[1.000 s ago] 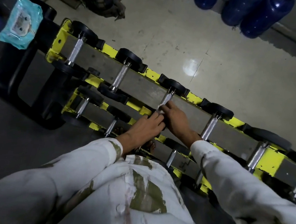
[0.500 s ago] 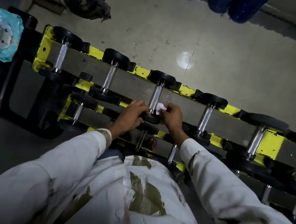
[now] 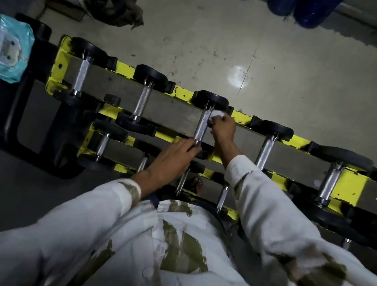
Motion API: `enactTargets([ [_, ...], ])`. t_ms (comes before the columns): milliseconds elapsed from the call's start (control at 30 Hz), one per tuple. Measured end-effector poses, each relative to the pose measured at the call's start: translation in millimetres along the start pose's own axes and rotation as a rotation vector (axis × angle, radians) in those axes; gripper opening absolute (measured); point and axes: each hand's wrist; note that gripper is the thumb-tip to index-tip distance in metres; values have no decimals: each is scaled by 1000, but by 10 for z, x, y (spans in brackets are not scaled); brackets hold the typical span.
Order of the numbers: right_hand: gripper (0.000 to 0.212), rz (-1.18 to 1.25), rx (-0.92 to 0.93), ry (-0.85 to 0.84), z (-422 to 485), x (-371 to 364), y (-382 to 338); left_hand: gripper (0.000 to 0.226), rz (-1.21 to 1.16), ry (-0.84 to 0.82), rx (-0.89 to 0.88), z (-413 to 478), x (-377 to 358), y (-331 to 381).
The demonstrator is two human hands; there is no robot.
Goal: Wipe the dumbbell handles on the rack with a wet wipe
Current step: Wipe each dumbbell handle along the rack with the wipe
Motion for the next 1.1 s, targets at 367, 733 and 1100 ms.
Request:
enactTargets([
  [367, 18, 286, -222, -137, -162, 31, -290, 91, 143, -151, -38, -229, -143, 67],
  [733, 4, 261, 146, 310, -265, -184, -142, 80, 175, -169, -44, -219, -93, 93],
  [1100, 40, -1352, 1105, 69, -146, 53, -187, 82, 257, -192, -93, -211, -66, 93],
])
Point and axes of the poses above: each hand's wrist, its own z-axis towards the middle knuckle, its own x-axis out of the back of the hand, y = z × x, and after that the axes turned 2 degrees about z, right-handed
